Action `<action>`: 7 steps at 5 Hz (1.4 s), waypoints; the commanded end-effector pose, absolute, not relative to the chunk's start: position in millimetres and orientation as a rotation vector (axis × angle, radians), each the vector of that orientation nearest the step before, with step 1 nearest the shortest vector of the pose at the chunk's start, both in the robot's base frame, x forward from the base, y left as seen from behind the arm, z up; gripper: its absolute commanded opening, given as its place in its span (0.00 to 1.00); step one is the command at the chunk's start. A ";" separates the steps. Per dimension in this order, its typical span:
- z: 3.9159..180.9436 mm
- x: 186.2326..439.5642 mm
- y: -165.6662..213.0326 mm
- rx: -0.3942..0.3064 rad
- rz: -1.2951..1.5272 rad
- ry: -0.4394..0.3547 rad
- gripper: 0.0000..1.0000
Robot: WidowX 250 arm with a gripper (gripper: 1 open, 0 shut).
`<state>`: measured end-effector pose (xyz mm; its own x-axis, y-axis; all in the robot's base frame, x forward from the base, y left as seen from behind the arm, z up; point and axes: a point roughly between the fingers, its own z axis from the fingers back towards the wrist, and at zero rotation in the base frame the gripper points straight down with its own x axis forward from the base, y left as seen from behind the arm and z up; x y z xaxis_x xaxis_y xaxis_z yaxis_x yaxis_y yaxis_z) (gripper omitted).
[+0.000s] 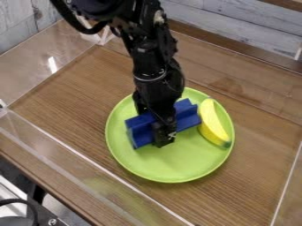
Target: Put the blue object in the green plate
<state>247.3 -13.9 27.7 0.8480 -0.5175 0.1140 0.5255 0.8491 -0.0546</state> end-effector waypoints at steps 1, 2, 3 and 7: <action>24.0 246.0 -22.4 -0.095 -0.568 -0.097 0.00; 28.3 243.1 -23.5 -0.097 -0.559 -0.099 1.00; 33.2 240.5 -24.8 -0.103 -0.548 -0.100 1.00; 52.8 243.3 -22.7 -0.093 -0.507 -0.117 1.00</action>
<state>232.8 -21.5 39.2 0.8782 -0.4711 0.0819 0.4773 0.8741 -0.0897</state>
